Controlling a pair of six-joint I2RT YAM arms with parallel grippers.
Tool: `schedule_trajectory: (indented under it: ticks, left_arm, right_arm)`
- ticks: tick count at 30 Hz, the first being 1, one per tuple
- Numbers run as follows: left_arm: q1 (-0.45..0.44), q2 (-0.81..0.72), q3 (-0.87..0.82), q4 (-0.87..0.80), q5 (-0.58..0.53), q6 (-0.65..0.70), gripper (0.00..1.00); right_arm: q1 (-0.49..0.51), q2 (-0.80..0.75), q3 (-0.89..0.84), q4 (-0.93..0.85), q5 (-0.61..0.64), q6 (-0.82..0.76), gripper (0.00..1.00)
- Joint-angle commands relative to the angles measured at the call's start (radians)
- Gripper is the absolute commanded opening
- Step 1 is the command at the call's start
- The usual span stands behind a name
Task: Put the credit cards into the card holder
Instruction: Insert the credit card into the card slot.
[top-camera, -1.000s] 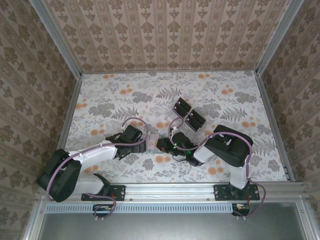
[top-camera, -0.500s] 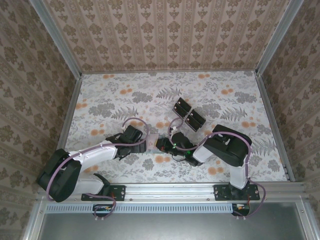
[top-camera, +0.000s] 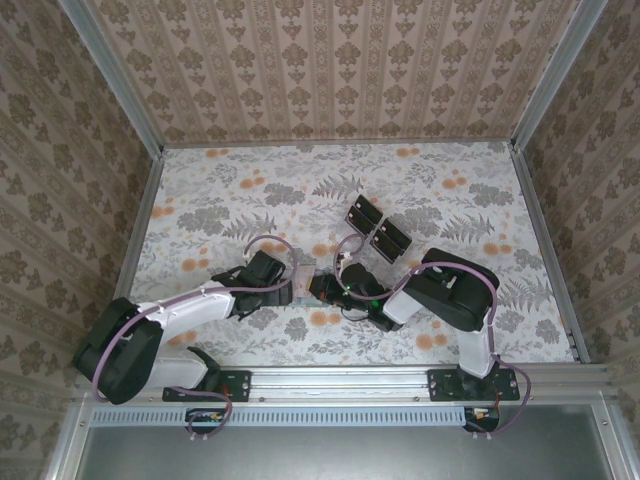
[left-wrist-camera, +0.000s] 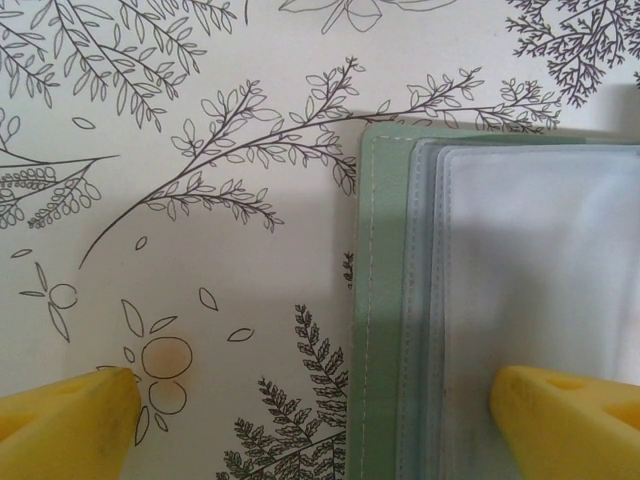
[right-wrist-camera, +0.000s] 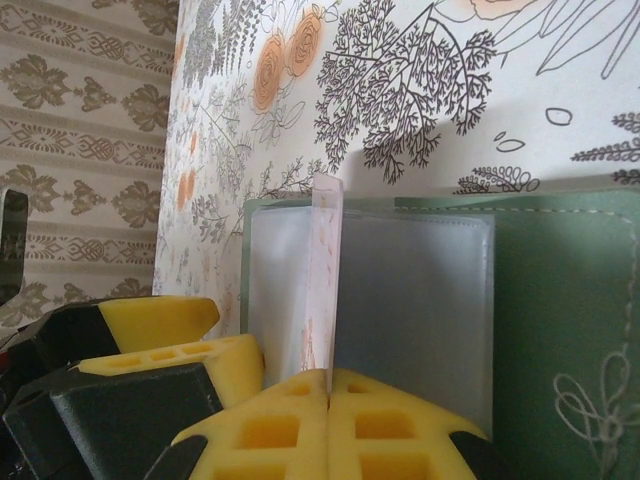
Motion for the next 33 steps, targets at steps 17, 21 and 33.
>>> schedule_trajectory:
  ticks: [17, 21, 33]
  left_arm:
    - [-0.013, -0.012, -0.027, -0.064, -0.008, -0.01, 1.0]
    - [-0.012, -0.016, -0.026, -0.068, -0.009, -0.012, 1.0]
    - [-0.009, -0.128, 0.022, -0.146, -0.076, -0.061, 1.0]
  right_arm:
    - [0.033, 0.021, -0.04, -0.05, -0.043, 0.07, 0.0]
    - [0.033, 0.024, -0.011, -0.104, -0.08, 0.077, 0.0]
    - [0.032, 0.047, -0.006, -0.119, -0.113, 0.099, 0.0]
